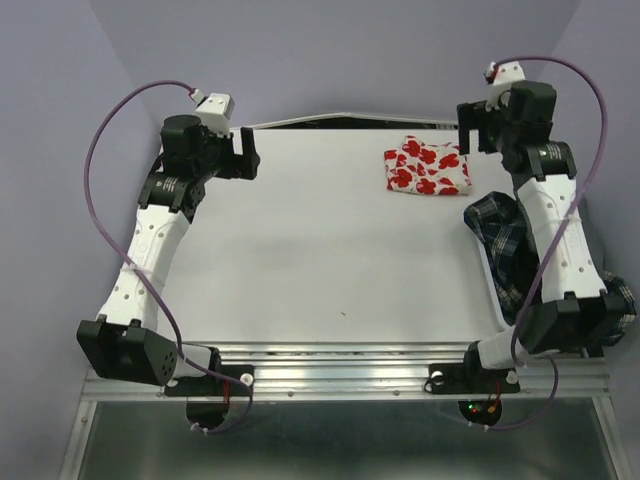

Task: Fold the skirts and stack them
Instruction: Grab the skirt from the pile

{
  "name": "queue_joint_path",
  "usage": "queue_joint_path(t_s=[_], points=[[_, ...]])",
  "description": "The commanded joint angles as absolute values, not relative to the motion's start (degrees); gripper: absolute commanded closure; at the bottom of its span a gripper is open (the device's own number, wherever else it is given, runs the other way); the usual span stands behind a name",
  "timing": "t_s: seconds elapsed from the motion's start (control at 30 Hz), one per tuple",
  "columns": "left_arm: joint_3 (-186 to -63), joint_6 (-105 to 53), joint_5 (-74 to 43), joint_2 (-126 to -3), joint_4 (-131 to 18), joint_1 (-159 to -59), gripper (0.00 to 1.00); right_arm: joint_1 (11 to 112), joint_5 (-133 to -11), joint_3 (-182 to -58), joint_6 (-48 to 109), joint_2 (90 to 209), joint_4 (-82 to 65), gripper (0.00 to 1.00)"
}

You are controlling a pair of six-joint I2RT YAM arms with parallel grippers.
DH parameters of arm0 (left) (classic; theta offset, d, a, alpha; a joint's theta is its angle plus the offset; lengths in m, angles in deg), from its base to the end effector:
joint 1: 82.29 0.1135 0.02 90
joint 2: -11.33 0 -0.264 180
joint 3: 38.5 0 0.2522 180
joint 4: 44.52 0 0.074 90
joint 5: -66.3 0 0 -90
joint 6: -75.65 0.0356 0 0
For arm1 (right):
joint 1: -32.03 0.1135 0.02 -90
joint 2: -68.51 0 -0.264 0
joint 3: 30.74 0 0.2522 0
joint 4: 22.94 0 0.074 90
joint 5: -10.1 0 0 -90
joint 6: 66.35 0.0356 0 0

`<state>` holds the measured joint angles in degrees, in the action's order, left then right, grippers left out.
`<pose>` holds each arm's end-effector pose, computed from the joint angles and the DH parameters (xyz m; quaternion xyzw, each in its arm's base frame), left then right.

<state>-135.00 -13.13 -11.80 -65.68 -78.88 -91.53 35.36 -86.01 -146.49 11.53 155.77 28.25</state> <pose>0.2985 -0.0560 0.4270 0.1348 0.7793 -0.1244 0.5991 0.3296 0.0154 0.4553 -0.0825 0.8277 -0.0866 0.5483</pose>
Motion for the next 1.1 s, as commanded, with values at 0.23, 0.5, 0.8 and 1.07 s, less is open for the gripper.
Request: queue_joint_path(t_s=[0.23, 0.5, 0.8, 1.07], points=[[-129.2, -6.4, -3.6, -58.3, -83.7, -91.3, 0.01, 10.8, -90.6, -123.8, -4.0, 145.2, 36.6, 0.0], [-127.8, -6.3, -3.8, -56.5, -83.6, -91.3, 0.01, -2.5, -88.0, -117.0, -9.5, 151.4, 32.2, 0.0], [-128.6, -6.4, -3.9, -56.5, -84.1, -91.3, 0.01, -3.7, -84.7, -125.6, -6.9, 152.6, 32.7, 0.64], [-129.1, -6.4, -3.2, -57.0, -84.0, -91.3, 0.01, -3.7, -83.1, -145.2, -5.3, 151.2, 36.9, 0.99]])
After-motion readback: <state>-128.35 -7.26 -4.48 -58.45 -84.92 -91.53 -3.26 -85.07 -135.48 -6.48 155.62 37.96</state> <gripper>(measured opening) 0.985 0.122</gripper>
